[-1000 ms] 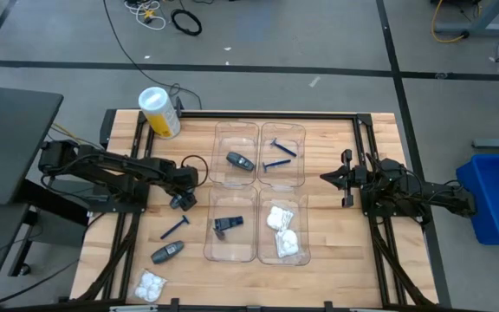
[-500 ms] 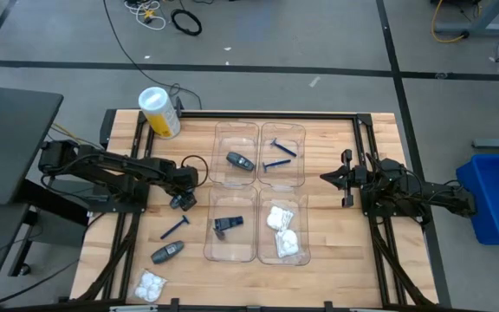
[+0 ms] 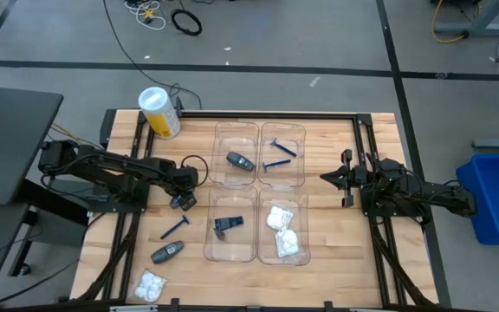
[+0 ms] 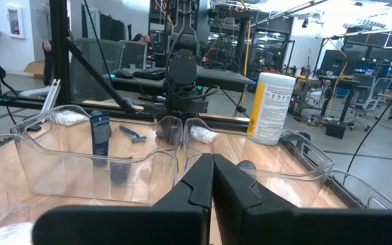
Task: Pick & Place Travel size toiletries
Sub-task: Put the top deodorant into the top left transparent bin
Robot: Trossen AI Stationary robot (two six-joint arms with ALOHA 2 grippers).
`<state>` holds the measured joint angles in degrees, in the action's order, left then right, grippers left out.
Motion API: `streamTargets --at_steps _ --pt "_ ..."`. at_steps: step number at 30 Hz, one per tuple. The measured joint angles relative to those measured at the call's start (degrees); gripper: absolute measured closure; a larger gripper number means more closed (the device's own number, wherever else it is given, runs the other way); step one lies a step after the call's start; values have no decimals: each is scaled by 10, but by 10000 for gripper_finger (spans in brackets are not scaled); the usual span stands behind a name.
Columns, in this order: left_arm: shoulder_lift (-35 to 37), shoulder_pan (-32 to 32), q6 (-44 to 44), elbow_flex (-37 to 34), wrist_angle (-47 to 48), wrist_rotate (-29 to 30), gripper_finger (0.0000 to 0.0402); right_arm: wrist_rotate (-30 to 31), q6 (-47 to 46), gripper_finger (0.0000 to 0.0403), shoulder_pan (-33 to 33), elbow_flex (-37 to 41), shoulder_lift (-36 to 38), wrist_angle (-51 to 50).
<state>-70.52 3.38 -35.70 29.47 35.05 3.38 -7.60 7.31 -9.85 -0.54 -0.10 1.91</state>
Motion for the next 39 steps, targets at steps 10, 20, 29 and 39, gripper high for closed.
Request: streamTargets --at_steps 10,20,29,39 --pt "0 0 -3 0 0 0 165 0 0 389 0 0 0 0" --pt "1 0 4 0 0 -2 170 0 0 389 0 0 0 0" --pt "9 0 24 32 32 -13 173 0 0 389 0 0 0 0" --pt "48 0 35 68 83 -13 174 0 0 389 0 0 0 0"
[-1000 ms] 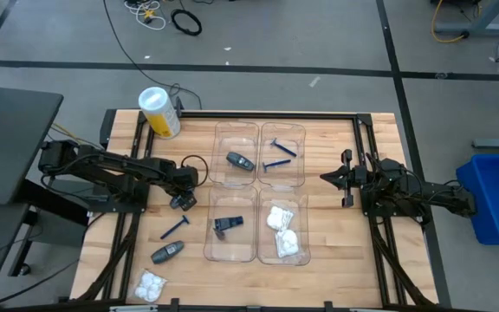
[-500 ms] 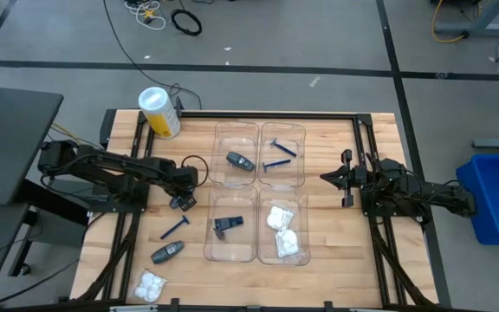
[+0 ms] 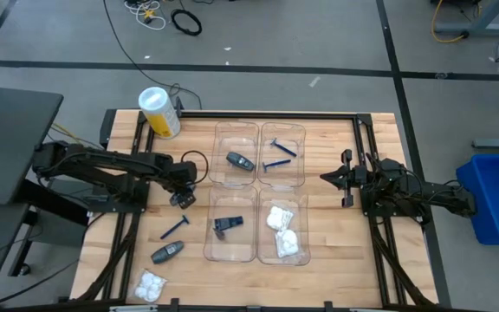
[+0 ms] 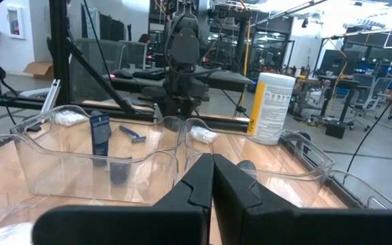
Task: Pick & Place Travel size toiletries
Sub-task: Put the top deodorant into the top left transparent bin
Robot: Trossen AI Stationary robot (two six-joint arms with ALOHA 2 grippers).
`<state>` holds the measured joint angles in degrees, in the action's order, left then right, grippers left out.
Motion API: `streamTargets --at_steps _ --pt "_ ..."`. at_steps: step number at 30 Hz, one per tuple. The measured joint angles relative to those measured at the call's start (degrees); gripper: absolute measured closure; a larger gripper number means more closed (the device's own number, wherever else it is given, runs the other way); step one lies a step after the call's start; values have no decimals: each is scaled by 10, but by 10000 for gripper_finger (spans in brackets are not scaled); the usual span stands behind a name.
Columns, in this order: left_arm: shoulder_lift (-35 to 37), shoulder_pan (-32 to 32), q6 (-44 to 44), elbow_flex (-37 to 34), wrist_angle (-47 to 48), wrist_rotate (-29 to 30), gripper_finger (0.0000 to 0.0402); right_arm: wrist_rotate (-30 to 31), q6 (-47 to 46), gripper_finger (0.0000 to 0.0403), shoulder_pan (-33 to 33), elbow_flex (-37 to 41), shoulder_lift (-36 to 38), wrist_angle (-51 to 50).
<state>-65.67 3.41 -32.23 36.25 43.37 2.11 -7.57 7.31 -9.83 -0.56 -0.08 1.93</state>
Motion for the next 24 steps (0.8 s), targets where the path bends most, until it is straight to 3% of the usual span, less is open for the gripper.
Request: streamTargets --at_steps 10,24 --pt "48 0 -4 0 36 0 175 0 0 389 0 0 0 0" --pt "55 0 5 17 53 -2 174 0 0 389 0 0 0 0"
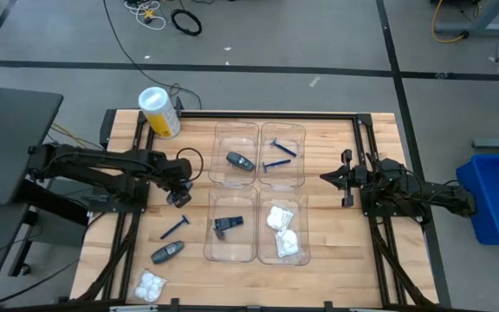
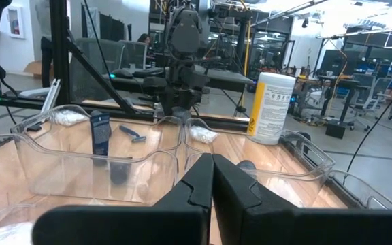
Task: Pick & Place Travel size toiletries
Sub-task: Put the top deodorant into the top left transparent bin
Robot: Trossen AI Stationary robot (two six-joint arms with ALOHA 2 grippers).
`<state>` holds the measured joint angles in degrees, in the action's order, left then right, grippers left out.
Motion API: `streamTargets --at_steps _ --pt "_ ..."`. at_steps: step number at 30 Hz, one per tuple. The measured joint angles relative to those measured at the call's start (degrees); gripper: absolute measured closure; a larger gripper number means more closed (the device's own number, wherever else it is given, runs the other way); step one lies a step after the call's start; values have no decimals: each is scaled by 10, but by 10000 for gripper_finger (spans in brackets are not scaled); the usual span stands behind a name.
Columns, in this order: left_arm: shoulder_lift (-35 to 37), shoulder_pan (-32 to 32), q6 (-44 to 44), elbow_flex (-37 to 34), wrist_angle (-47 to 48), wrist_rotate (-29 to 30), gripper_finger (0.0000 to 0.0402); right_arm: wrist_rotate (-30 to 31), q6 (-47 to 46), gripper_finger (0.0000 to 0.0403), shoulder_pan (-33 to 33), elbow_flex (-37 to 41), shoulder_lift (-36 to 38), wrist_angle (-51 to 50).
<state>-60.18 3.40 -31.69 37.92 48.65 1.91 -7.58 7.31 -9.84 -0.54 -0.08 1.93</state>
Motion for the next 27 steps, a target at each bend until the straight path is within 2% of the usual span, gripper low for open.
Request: streamTargets --at_steps 14,27 --pt "0 0 27 77 24 20 177 0 0 389 0 0 0 0" --pt "0 0 36 92 25 26 178 0 0 389 0 0 0 0"
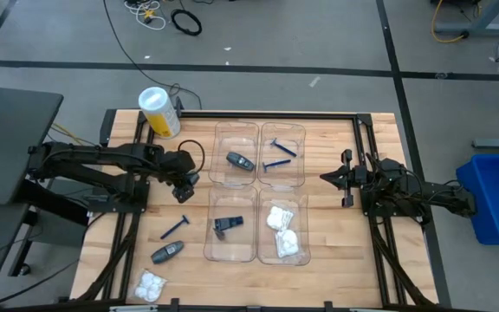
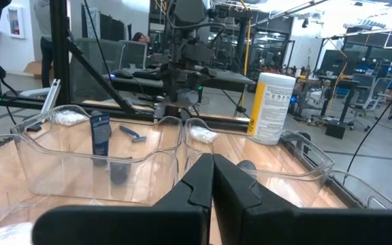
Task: Pick & Place Travel size toiletries
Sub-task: Put the top deodorant into the top left transparent bin
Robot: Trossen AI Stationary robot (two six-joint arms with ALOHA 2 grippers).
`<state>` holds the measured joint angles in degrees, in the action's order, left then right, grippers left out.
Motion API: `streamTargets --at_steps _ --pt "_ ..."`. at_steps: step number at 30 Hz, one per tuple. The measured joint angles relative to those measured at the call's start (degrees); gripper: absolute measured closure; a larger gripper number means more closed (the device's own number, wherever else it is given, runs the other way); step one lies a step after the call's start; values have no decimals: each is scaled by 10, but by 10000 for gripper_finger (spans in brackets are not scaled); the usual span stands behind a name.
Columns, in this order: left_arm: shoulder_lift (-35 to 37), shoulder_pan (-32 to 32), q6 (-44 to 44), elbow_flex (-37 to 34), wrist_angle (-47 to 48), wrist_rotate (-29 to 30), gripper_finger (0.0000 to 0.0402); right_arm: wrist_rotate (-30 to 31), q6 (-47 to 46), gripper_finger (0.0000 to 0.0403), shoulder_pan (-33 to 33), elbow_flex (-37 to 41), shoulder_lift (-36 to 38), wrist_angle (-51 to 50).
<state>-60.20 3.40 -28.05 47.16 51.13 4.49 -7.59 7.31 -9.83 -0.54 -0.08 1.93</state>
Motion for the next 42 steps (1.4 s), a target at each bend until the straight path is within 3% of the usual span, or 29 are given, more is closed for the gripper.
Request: streamTargets --at_steps 33,42 --pt "0 0 22 1 -6 -2 176 0 0 389 0 0 0 0" --pt "0 19 51 52 -6 -2 178 0 0 389 0 0 0 0"
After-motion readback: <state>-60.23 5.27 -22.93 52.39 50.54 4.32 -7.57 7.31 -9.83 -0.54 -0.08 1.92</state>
